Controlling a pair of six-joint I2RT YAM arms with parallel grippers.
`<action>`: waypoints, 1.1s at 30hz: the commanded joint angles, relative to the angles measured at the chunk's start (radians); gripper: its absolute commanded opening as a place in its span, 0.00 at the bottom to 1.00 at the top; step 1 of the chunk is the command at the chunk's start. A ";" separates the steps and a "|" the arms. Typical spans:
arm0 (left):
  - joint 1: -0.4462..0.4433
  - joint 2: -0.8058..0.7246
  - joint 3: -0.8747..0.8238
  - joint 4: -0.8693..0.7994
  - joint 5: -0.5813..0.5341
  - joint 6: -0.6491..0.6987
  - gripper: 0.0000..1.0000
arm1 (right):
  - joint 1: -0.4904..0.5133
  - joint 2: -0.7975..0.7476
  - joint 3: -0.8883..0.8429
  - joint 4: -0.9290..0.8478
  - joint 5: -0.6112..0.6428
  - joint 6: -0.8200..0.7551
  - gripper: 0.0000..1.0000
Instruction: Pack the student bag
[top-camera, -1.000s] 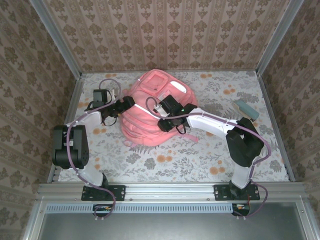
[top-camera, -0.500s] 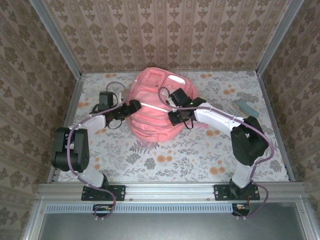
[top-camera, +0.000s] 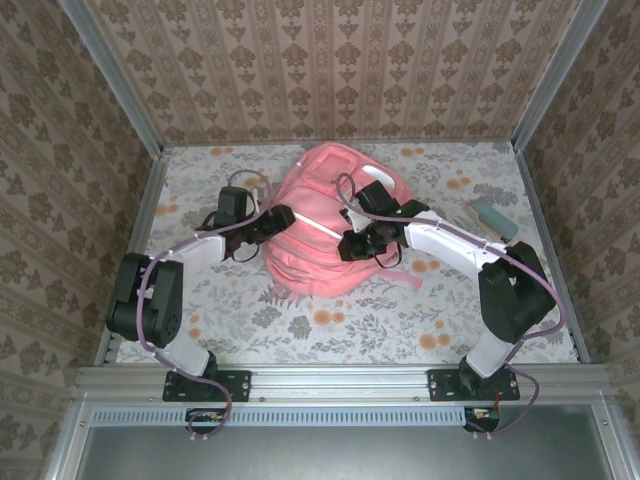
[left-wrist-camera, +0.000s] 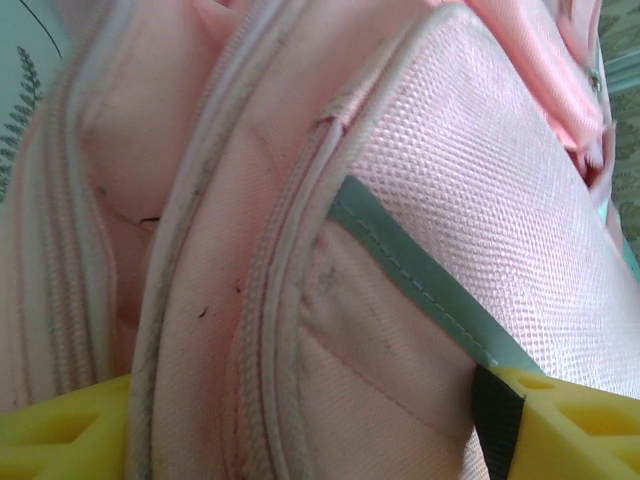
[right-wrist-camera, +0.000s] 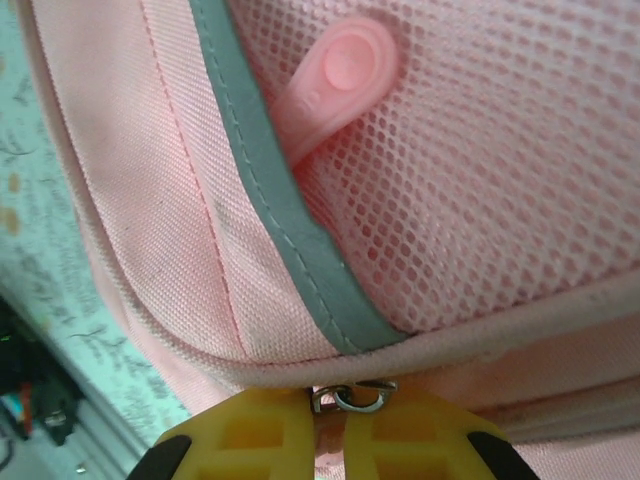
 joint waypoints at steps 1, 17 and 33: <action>-0.055 -0.043 -0.024 0.039 0.017 -0.086 0.73 | 0.060 -0.029 -0.014 0.158 -0.163 0.064 0.00; -0.052 -0.241 0.062 -0.322 -0.099 0.167 0.89 | -0.045 -0.038 -0.008 0.149 -0.127 0.076 0.25; -0.382 -0.421 0.011 -0.435 -0.335 0.058 0.77 | -0.145 -0.122 -0.085 0.202 0.031 0.447 0.63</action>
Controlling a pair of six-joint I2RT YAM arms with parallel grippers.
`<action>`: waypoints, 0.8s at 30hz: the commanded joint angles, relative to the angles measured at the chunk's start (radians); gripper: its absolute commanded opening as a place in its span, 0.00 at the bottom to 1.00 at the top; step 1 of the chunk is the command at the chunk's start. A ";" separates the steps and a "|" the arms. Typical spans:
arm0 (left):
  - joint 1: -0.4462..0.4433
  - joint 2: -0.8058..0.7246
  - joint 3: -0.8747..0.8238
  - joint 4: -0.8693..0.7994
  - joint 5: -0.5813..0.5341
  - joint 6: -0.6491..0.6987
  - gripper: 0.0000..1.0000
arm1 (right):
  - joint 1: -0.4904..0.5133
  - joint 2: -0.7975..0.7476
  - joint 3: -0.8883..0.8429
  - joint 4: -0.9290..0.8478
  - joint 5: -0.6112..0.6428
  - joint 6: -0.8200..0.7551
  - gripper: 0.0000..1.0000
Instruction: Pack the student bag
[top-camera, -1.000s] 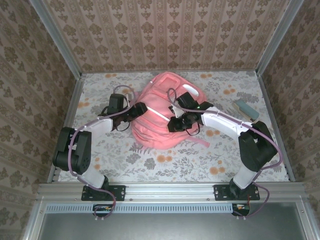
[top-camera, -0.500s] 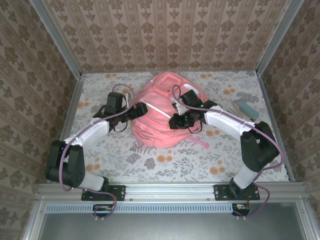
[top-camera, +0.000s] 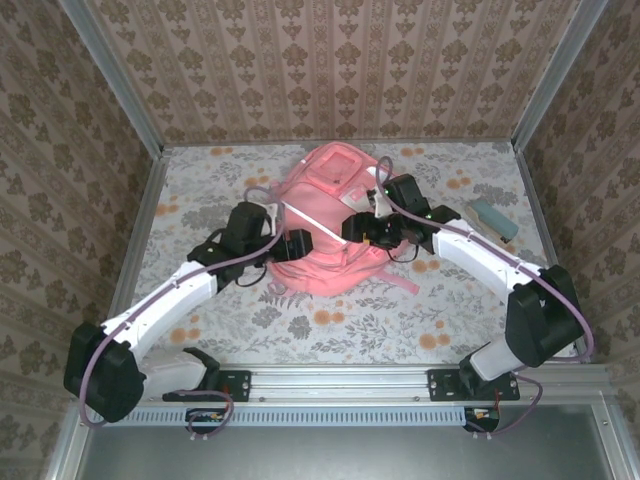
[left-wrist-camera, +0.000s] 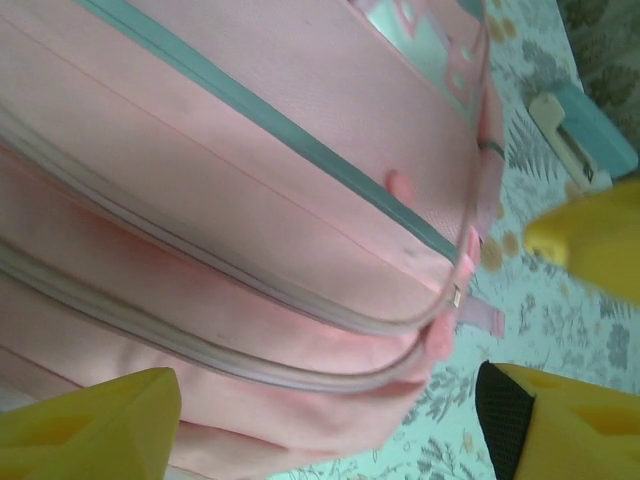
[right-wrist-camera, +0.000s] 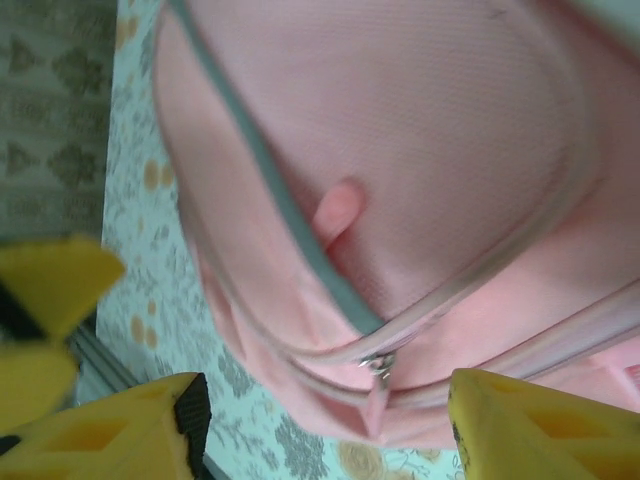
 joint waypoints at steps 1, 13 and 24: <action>-0.081 0.005 0.043 -0.056 -0.117 -0.027 0.76 | -0.029 0.066 0.044 0.009 0.049 0.167 0.62; -0.323 0.305 0.296 -0.180 -0.302 -0.035 0.58 | -0.058 0.206 0.090 0.134 -0.066 0.233 0.44; -0.325 0.420 0.356 -0.185 -0.315 -0.061 0.50 | -0.057 0.219 0.092 0.229 -0.159 0.267 0.13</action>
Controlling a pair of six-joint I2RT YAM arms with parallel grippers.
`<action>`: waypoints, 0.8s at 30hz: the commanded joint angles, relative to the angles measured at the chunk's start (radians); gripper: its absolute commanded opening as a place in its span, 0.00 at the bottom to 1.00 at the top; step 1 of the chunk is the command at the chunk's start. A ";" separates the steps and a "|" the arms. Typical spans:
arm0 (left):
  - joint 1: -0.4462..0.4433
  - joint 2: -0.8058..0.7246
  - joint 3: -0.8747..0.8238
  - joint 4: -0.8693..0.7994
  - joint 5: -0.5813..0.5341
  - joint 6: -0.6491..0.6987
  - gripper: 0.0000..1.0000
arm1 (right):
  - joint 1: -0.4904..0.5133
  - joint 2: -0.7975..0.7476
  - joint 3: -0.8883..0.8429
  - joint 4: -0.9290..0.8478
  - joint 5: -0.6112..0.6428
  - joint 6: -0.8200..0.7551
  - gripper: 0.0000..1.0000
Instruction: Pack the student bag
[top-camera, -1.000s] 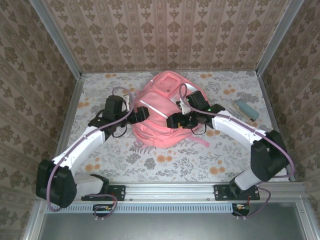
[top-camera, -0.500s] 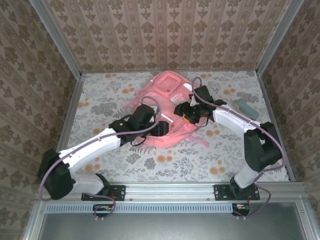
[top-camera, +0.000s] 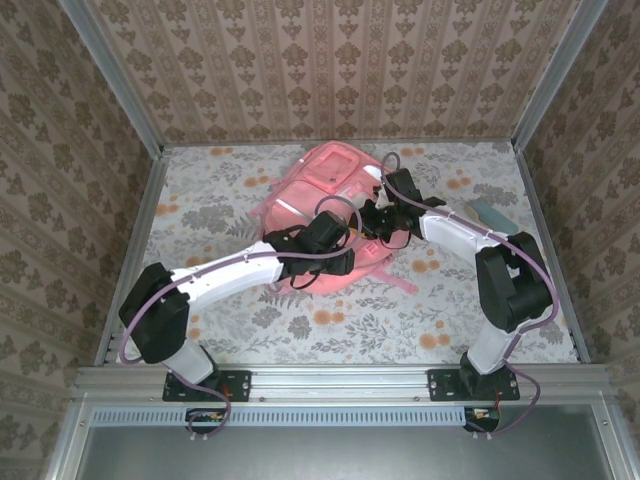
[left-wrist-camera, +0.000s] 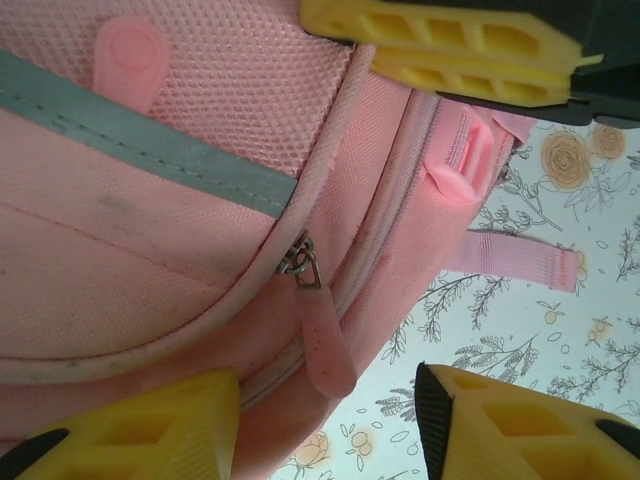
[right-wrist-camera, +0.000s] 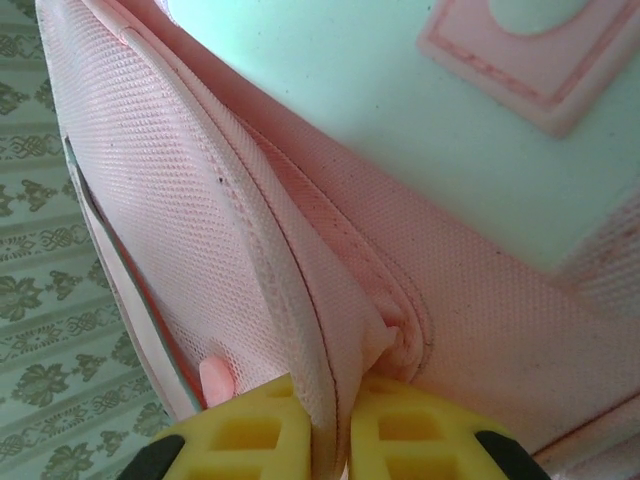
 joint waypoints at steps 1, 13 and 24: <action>0.000 0.022 0.049 -0.022 -0.034 -0.021 0.49 | 0.009 -0.002 0.035 0.088 -0.070 0.014 0.13; 0.016 0.072 0.090 -0.119 -0.072 -0.075 0.34 | 0.026 -0.014 0.043 0.090 -0.067 0.023 0.11; 0.023 0.073 0.099 -0.141 -0.067 -0.073 0.12 | 0.028 -0.022 0.051 0.070 -0.045 0.018 0.08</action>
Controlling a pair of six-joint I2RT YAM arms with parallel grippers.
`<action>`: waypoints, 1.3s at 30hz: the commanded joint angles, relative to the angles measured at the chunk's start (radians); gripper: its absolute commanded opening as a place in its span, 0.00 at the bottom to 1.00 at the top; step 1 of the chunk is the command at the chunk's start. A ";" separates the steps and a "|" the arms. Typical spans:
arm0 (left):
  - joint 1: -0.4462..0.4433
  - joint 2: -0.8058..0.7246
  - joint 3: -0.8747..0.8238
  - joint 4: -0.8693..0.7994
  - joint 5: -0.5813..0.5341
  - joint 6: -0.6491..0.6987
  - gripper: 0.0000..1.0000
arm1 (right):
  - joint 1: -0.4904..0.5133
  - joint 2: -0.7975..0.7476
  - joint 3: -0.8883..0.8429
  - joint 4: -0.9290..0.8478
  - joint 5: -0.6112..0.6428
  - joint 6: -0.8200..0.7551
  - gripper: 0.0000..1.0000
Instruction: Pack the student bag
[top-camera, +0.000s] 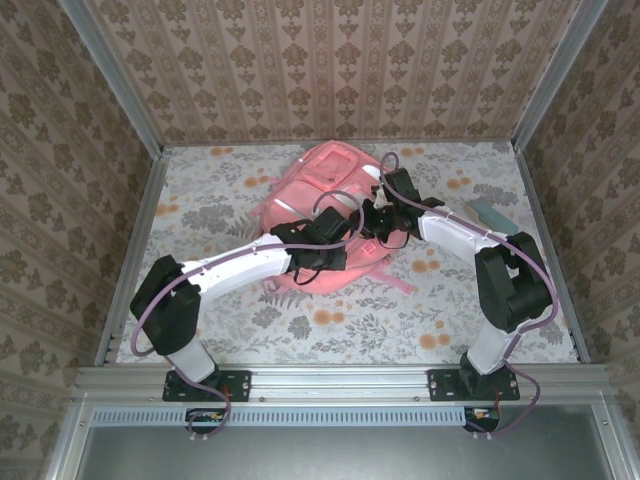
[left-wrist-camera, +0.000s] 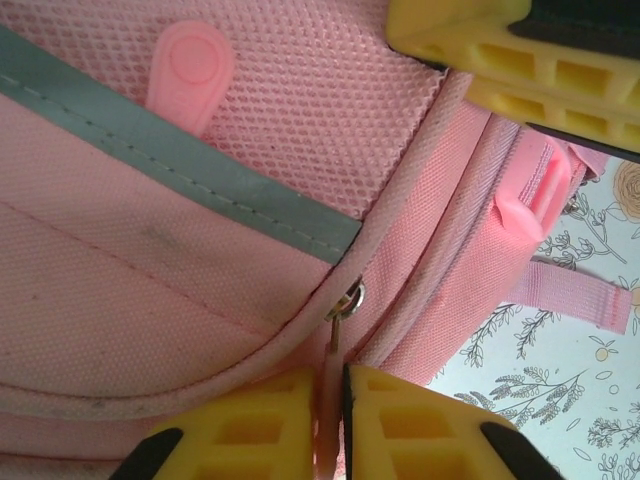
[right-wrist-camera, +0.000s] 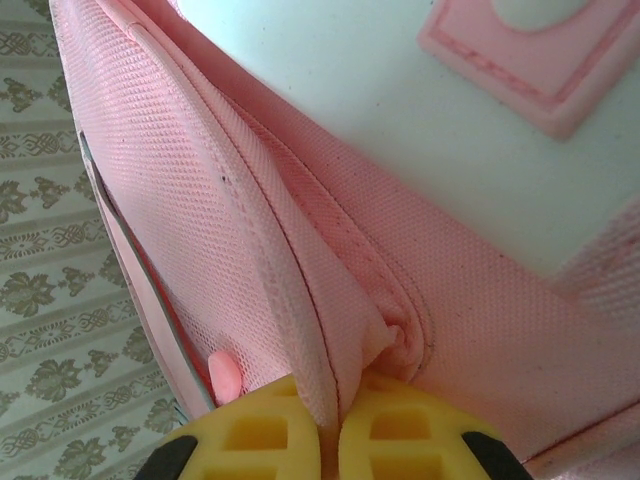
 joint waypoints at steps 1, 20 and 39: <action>0.010 0.004 0.021 -0.044 -0.014 -0.008 0.09 | 0.017 -0.021 0.052 0.052 -0.037 -0.004 0.08; 0.189 -0.286 -0.214 -0.017 0.057 0.146 0.00 | -0.068 -0.093 0.017 -0.086 0.127 -0.127 0.04; 0.117 -0.245 -0.187 0.355 0.390 0.376 0.00 | 0.077 -0.370 -0.273 0.087 0.306 0.370 0.59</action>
